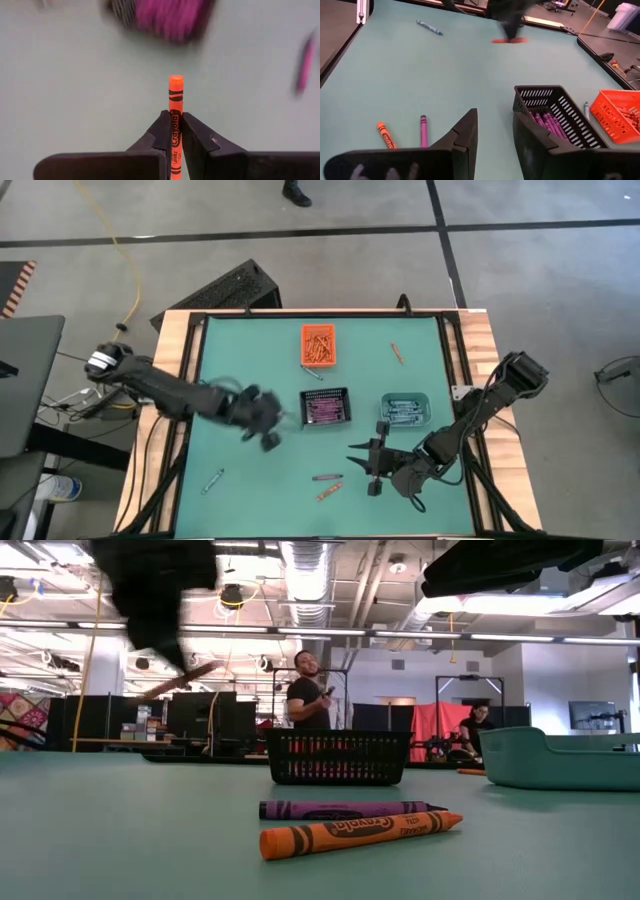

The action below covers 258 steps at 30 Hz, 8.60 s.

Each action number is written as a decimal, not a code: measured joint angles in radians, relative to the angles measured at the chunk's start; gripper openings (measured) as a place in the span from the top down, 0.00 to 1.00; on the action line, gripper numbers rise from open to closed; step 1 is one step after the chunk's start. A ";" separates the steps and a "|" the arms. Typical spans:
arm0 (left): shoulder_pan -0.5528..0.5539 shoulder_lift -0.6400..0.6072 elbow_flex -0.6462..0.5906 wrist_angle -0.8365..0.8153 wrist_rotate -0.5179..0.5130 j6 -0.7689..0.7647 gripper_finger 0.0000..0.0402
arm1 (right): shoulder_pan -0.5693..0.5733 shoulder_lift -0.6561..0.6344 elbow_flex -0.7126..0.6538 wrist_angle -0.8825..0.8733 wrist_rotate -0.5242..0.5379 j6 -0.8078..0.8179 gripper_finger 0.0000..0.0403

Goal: Sort crayons
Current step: Put the orange crayon into the orange bin, then put the violet crayon into the black bin, then put the blue crayon into the green bin

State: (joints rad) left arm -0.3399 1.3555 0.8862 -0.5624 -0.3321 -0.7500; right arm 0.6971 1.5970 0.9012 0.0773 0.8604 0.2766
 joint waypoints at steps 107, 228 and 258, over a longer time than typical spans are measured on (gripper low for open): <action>-0.439 -0.197 -0.499 0.757 -0.491 0.183 0.65 | -0.134 0.454 0.241 0.095 -0.705 -0.218 0.70; -0.438 -0.197 -0.499 0.756 -0.462 0.193 0.65 | -0.526 0.192 0.240 -0.150 -0.597 -0.511 0.95; -0.438 -0.197 -0.499 0.753 -0.389 0.205 0.65 | -0.340 0.180 0.419 -0.529 -0.494 -0.122 0.75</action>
State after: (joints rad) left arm -0.7784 1.1587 0.3870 0.1905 -0.7212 -0.5449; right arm 0.3568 1.7772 1.3204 -0.4521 0.3664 0.1548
